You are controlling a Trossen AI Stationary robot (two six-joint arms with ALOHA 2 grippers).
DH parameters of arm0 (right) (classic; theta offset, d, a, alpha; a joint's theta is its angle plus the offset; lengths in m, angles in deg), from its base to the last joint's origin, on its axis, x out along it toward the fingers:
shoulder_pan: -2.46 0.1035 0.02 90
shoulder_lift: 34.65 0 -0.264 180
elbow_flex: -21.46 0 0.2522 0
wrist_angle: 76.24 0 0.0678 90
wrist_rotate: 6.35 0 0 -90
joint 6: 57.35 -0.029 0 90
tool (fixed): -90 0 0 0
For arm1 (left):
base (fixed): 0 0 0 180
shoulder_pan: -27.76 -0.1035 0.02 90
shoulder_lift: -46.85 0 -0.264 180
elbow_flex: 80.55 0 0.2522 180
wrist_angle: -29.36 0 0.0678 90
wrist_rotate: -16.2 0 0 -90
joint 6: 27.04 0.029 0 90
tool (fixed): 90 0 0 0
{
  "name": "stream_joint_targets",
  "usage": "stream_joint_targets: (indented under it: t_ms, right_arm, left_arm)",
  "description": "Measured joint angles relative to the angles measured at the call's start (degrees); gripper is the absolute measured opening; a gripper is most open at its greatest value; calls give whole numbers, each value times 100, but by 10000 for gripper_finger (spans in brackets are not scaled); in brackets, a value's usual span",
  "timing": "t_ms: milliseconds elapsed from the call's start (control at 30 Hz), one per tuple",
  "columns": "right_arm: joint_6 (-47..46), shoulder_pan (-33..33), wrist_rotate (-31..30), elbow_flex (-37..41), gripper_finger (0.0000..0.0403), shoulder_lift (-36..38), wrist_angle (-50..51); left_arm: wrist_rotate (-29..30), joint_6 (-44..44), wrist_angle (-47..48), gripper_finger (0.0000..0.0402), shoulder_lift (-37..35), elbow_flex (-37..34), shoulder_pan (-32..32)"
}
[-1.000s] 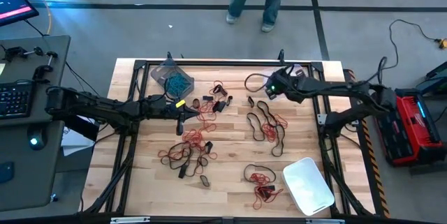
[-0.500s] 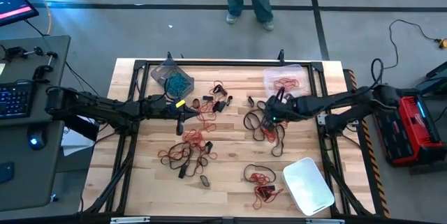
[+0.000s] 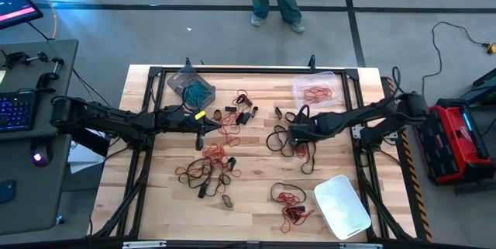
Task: Sort rubber bands into baskets
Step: Put the red rubber band into the transparent bin
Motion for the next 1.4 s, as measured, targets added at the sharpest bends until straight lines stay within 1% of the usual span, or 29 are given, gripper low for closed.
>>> stream_joint_targets:
  t_ms: [200, 900, 1400]
  right_arm:
    - [-183, 0, 68, 0, 28, -223, 3]
    - [-222, 4, 131, 2, 28, -225, 131]
    - [-77, 25, 130, 1, 28, -225, 129]
  left_arm:
    - [0, 0, 2, 0, 0, 0, 0]
    - [0, -46, 11, 0, 0, 0, 1]
    - [-2, -48, 11, 0, 0, 0, 0]
